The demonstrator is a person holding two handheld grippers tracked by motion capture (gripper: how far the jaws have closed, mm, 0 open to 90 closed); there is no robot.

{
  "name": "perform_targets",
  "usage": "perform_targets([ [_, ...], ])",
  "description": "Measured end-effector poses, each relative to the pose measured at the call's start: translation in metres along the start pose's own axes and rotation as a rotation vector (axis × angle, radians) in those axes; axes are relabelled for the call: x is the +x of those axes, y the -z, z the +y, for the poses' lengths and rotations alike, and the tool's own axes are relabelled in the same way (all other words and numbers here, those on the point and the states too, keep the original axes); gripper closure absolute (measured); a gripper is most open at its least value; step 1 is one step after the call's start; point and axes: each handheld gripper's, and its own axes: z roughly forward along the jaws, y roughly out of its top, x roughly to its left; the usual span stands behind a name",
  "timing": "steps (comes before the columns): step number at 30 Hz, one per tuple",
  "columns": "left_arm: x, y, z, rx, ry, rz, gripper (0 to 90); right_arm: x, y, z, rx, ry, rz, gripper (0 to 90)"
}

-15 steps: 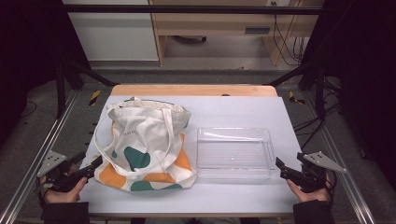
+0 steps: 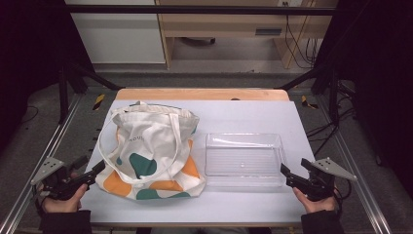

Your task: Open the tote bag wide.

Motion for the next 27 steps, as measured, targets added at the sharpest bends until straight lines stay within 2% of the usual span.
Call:
perform_targets([
  [14, -0.009, 0.011, 0.016, -0.032, -0.012, -0.017, 29.6, 0.020, 0.000, 0.012, -0.032, 0.027, 0.058, 24.6],
  [19, -0.015, 0.013, 0.023, -0.042, -0.033, -0.017, 30.2, 0.032, -0.003, 0.017, -0.036, 0.042, 0.079, 24.8],
  [27, -0.019, 0.015, 0.029, -0.056, -0.044, -0.017, 30.4, 0.042, -0.005, 0.025, -0.042, 0.056, 0.103, 25.4],
])
